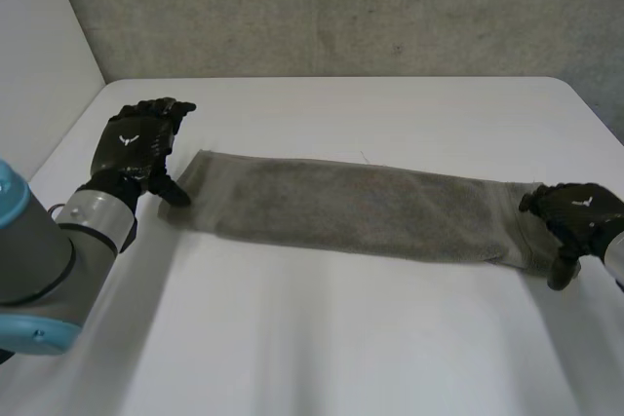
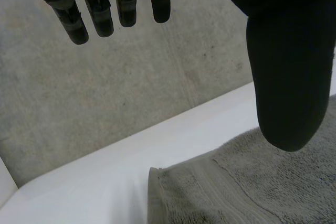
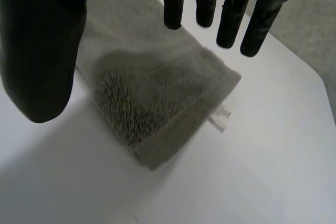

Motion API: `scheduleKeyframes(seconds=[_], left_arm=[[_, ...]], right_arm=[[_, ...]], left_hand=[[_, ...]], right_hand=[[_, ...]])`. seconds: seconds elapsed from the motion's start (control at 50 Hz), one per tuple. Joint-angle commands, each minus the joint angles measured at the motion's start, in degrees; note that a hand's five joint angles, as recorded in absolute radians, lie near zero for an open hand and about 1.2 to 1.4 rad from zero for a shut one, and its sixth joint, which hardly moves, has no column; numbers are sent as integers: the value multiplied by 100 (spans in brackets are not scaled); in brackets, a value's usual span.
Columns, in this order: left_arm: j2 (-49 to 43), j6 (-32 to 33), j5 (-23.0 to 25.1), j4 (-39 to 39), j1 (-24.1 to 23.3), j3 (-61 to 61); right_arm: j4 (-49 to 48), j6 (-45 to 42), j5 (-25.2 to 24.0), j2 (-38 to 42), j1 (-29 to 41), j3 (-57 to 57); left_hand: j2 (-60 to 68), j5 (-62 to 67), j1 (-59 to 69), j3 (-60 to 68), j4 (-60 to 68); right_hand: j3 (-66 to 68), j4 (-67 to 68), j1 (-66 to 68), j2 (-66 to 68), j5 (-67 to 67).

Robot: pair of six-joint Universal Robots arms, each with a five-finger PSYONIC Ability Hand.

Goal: Fold the towel.

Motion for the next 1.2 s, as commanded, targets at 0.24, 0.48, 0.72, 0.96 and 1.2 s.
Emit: scheduleKeyframes(seconds=[0.24,0.48,0.72,0.96,1.2], left_arm=[[-7,-21,-15,522,28,-305],[2,-30,-32,522,19,-323],[81,-21,-15,540,28,-393],[90,5,-15,584,10,-428],[-191,41,29,557,-235,-174]], right_arm=[[-1117,-21,557,900,-78,-111],[-1196,-1328,986,575,-798,-830],[-1222,-2052,1409,521,1640,-2544],[-1213,-2113,926,2174,4439,-3477],[-1091,-1790,1627,2397,4932,-3548]], left_hand=[[114,-11,105,121,126],[97,-27,88,104,110],[97,-27,88,104,110],[97,-27,88,104,110],[13,-112,4,20,26]], right_hand=[[6351,6383,6311,6401,6298],[6352,6383,6311,6401,6298],[6352,6383,6311,6401,6298],[6352,6383,6311,6401,6298],[-648,-617,-689,-599,-702]])
